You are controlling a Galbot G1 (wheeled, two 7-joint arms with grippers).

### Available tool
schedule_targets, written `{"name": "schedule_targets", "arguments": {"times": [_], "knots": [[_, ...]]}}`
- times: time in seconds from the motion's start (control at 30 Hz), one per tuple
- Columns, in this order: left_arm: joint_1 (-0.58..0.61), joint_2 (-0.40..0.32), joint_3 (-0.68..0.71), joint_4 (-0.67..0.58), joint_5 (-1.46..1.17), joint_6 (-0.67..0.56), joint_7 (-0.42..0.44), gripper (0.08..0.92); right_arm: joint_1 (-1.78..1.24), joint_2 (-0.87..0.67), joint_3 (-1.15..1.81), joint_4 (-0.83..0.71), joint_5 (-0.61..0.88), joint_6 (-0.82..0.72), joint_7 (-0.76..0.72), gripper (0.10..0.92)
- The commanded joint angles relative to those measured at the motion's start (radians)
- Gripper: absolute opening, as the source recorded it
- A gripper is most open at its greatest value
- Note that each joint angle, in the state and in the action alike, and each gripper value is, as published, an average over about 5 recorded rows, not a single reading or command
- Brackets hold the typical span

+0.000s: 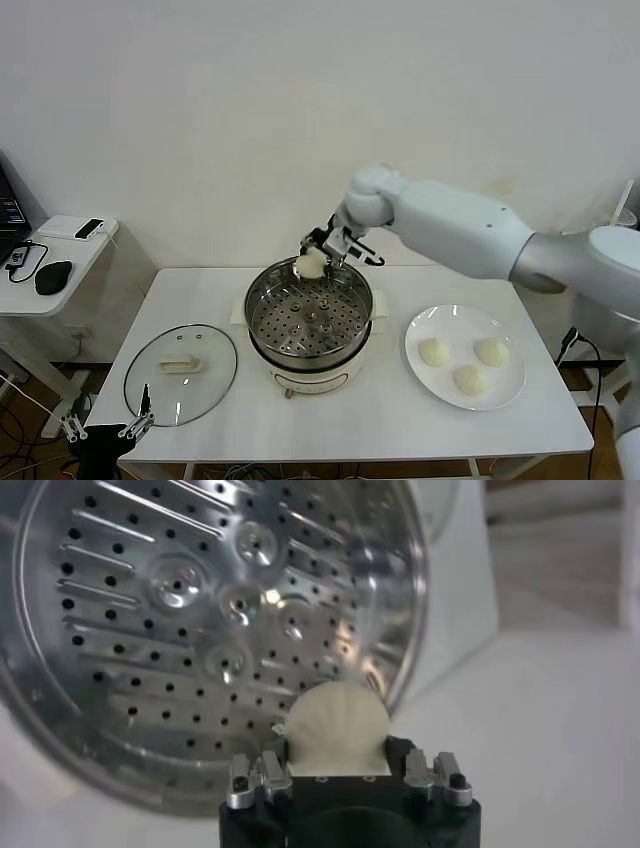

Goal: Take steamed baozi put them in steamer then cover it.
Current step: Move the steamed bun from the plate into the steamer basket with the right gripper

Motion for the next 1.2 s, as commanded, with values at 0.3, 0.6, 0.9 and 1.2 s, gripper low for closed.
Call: {"name": "schedule_targets", "arguments": {"times": [0.3, 0.6, 0.9, 1.2], "knots": [[-0.001, 0.006, -0.009, 0.0, 0.0, 0.004, 0.002, 0.823, -0.1, 0.129, 0.015, -0.223, -0.221, 0.229, 0.066, 0.611], [-0.003, 0.006, -0.005, -0.001, 0.001, 0.004, 0.002, 0.823, -0.1, 0.15, 0.02, -0.248, -0.231, 0.24, 0.061, 0.614], [-0.001, 0.01, -0.008, -0.009, -0.001, 0.006, 0.002, 0.823, -0.042, 0.125, -0.013, -0.182, -0.05, 0.187, -0.003, 0.793], [-0.022, 0.028, -0.015, -0.018, -0.031, 0.025, 0.012, 0.823, 0.173, -0.109, -0.06, 0.165, 0.291, -0.247, -0.159, 0.823]]}}
